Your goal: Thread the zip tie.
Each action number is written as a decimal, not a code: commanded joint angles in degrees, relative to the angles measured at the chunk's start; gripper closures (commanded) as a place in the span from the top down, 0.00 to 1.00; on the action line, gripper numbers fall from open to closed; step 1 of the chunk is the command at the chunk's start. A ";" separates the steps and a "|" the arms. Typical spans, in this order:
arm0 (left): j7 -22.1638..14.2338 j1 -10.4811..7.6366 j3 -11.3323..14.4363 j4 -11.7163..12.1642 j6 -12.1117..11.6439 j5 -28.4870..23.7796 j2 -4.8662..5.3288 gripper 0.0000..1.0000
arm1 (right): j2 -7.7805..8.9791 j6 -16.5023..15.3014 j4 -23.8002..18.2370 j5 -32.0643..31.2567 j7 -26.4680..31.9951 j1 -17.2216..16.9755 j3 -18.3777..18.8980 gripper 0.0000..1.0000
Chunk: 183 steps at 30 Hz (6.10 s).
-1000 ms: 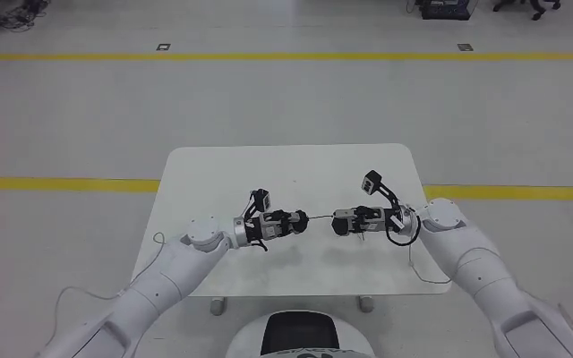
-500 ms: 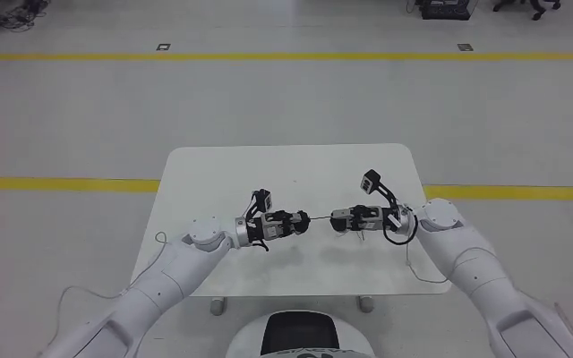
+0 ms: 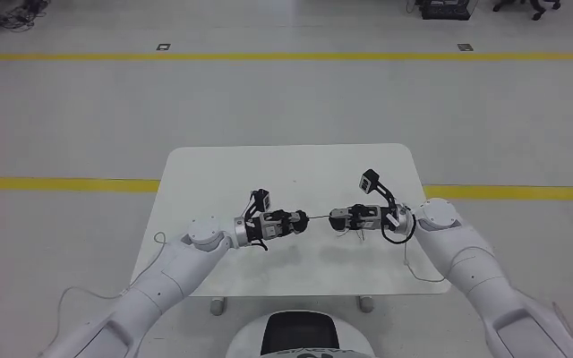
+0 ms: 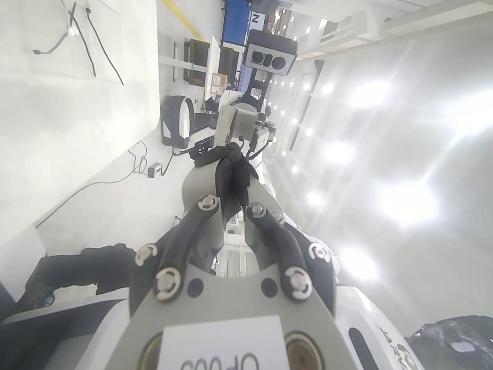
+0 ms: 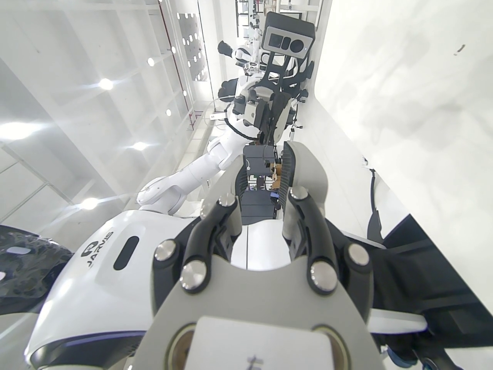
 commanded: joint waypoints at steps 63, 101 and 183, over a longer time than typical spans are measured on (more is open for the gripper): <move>3.95 -0.07 1.24 -0.75 2.22 0.34 -2.50 1.00 | -1.65 1.04 0.40 0.64 1.91 -1.99 3.73 0.00; 0.79 -0.49 1.39 0.58 1.75 -1.41 -4.03 0.98 | -1.80 3.50 -2.93 1.76 2.21 -4.07 5.03 0.00; -5.91 -2.83 1.28 5.97 1.32 -1.72 -6.74 0.31 | -3.09 3.46 1.11 1.12 3.50 -2.74 4.95 0.00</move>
